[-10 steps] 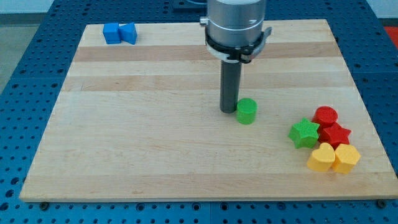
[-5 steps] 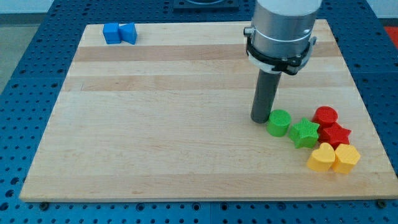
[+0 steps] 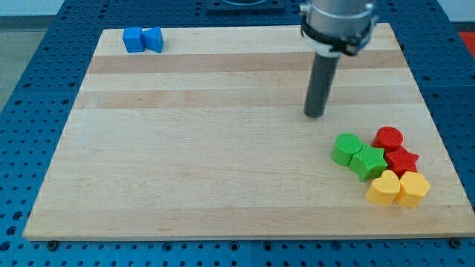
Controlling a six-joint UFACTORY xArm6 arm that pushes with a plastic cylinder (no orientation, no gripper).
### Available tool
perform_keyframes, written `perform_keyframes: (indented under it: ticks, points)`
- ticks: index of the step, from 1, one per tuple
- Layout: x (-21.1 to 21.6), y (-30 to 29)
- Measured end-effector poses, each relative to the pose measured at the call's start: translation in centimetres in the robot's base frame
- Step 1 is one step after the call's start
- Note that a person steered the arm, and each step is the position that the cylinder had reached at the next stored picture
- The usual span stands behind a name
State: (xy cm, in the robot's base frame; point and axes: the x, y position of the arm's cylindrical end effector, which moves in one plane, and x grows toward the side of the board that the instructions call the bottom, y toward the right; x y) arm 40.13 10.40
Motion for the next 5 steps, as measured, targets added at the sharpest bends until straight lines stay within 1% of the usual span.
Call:
perform_keyframes:
  ticks: [2, 4, 5]
  points:
    - [-9.9, -4.5]
    - [-17.8, -11.3]
    - [-20.9, -15.0]
